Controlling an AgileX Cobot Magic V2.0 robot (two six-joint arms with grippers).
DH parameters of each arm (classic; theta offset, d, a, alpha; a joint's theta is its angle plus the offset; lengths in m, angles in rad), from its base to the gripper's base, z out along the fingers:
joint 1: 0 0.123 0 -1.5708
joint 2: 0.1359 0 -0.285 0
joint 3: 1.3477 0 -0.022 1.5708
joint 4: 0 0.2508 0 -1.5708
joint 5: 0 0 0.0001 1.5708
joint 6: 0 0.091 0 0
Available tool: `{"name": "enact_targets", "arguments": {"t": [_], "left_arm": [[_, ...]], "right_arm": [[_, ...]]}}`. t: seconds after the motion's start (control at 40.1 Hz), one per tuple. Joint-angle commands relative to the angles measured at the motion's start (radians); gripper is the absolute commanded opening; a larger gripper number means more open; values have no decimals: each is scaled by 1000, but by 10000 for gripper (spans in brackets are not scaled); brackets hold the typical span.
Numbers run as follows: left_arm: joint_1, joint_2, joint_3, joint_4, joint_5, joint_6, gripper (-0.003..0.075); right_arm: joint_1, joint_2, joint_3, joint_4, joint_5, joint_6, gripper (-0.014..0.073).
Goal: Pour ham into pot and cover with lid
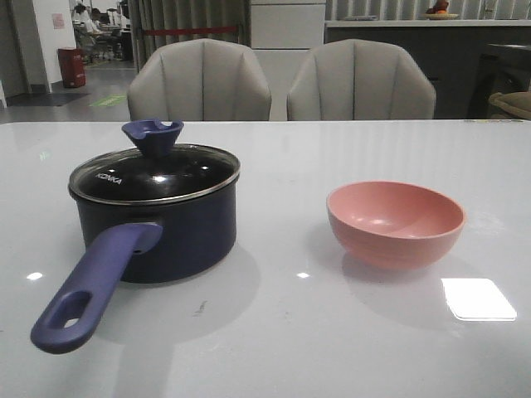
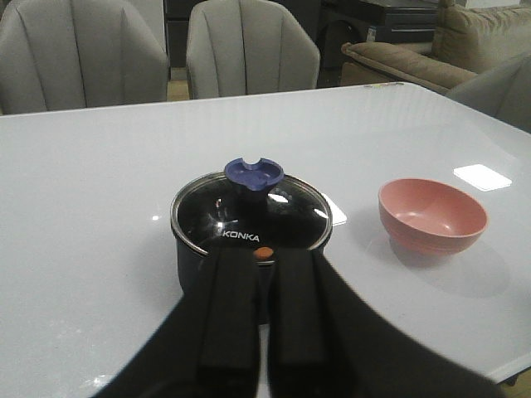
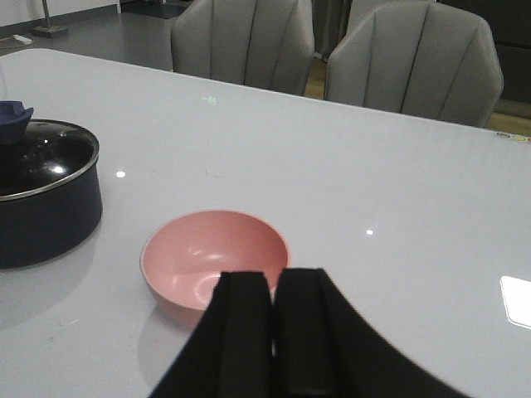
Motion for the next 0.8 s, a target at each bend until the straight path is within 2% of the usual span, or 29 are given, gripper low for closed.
{"name": "enact_targets", "arguments": {"t": [0.0,0.175,0.499,0.648,0.773], "left_arm": [[-5,11,-26,-5,-81,1,132],[19,11,19,62,-148,1,132],[375,-124,295,68,-427,1,132],[449,-179,372,66,-454,1,132],[460,-177,396,66,-445,1,132]], "right_arm": [[0,6,-28,7,-69,-11,148],[0,6,-28,7,-69,-11,148],[0,6,-28,7,-69,-11,148],[0,6,-28,7,-69,-11,148],[0,6,-28,7,-69,-11,148]]}}
